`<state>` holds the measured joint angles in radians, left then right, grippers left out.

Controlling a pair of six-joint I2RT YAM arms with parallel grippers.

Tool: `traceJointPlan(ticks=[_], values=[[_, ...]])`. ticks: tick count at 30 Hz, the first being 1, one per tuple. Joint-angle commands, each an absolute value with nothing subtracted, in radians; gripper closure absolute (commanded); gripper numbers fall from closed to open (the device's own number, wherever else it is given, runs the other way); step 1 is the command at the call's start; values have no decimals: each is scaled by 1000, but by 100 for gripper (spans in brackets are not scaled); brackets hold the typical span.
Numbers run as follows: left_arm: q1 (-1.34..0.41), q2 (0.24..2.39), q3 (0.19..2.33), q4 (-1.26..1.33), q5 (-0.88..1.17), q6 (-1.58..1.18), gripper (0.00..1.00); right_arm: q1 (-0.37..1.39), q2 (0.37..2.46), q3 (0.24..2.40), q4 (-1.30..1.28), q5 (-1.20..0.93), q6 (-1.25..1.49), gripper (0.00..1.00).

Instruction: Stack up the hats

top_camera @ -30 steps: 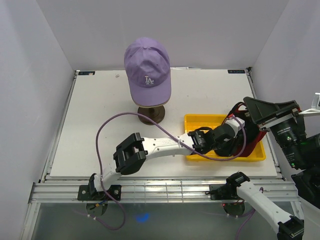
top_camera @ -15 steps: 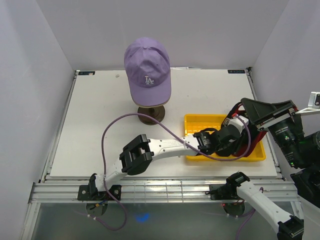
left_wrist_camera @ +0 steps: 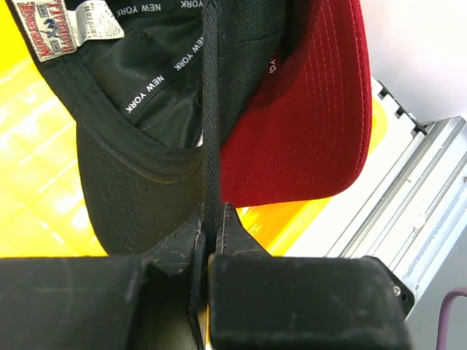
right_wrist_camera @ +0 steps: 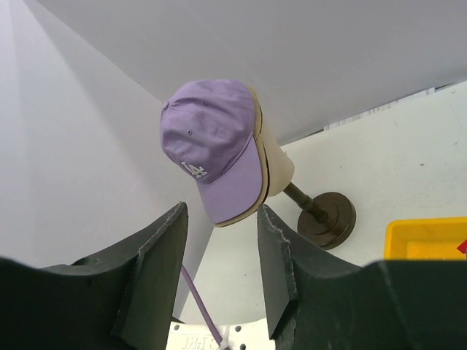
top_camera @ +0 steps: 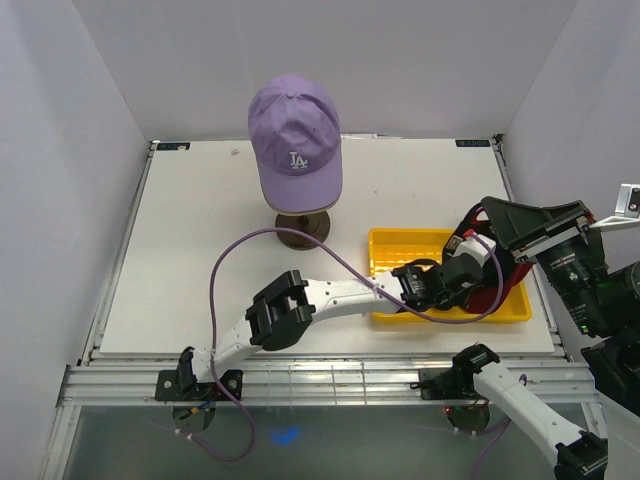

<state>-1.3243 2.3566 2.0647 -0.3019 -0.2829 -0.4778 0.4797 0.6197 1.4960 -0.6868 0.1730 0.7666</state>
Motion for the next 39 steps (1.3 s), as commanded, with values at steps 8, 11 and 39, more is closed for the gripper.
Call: traceJointPlan(ticks=[8,11,39], values=[[-1318,2197,2111,-370,-253,-581,100,480,633,1545,-667,183,749,52],[-1301,2128,2079,-362,-213,-635,100,480,638,1546,-664,181,749,52],[-905,1672,1804,45,186,-1083,100,480,885,1765,-538,117,778,52]])
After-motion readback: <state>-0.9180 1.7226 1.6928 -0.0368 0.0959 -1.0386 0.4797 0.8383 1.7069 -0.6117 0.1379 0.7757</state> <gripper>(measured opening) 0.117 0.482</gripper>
